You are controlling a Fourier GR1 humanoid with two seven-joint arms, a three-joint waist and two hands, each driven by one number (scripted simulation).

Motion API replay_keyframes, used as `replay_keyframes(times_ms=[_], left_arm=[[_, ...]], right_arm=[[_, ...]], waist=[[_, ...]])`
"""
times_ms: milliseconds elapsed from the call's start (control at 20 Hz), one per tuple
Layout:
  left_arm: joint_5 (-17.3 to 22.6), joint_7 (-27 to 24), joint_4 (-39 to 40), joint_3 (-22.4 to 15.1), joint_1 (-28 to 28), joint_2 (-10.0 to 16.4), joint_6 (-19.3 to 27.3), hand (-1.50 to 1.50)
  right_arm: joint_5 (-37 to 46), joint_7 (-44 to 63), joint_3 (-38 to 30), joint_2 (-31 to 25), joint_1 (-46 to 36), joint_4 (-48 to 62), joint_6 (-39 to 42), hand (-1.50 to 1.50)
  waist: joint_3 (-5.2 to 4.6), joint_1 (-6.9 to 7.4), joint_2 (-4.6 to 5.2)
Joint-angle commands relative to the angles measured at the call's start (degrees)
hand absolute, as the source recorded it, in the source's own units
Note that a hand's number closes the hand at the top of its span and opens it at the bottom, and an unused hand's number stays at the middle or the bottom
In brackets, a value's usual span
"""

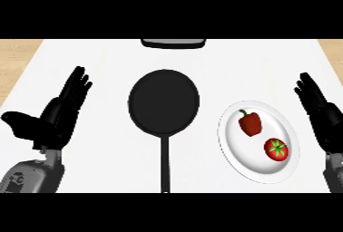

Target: Pick the bell pepper from the plate and place it in the pan

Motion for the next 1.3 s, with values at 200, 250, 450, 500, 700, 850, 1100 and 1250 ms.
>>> replay_keyframes(times_ms=[200, 250, 450, 500, 700, 850, 1100, 1250], left_arm=[[-8.4, 0.7, 2.9, -0.7, 7.2, 6.7, -0.5, 0.00], [-11.8, 0.0, 3.5, -2.5, 7.8, 7.0, 0.7, 0.00], [-10.9, 0.3, 3.6, -3.0, 12.3, 6.0, 1.0, 0.00], [-12.2, -0.6, 4.0, -4.2, 12.8, 4.2, 2.5, 0.00], [-10.3, -1.2, 2.4, -1.7, 15.0, 6.9, -0.4, 0.00], [-11.2, -0.2, 1.1, -2.8, 14.2, 5.8, 0.1, 0.00], [-14.4, -0.9, 3.1, -4.3, 13.1, 3.3, 1.8, 0.00], [-13.2, 2.3, -0.3, -2.9, 12.9, 5.2, 0.4, 0.00]], right_arm=[[-3.8, -3.3, -5.7, 7.9, -13.3, 11.3, -4.2, -1.50], [-4.3, -0.8, -6.0, 9.1, -17.6, 12.1, -6.0, -1.50], [6.6, 7.6, -8.7, 6.6, -5.4, 13.4, -23.6, -1.50], [6.6, 9.5, -8.6, 4.7, -3.5, 10.8, -22.3, -1.50], [14.1, 17.9, -1.0, -4.4, 2.1, 4.1, -15.1, -1.50], [17.7, 22.3, 2.4, -10.0, -0.8, 4.6, -8.9, -1.50], [14.6, 28.2, 4.9, -12.7, -7.0, 3.2, 3.5, -1.50], [11.5, 32.7, 5.3, -15.1, -12.3, 3.4, 11.6, -1.50]], waist=[[-0.28, -0.22, -0.36], [-0.28, 0.36, -0.27], [-0.47, -2.04, -0.93], [-0.49, -3.01, -1.03], [-0.53, -2.70, -1.05], [-0.50, -2.00, -0.88], [-0.44, -1.88, -0.67], [-0.41, -1.50, -0.70]])
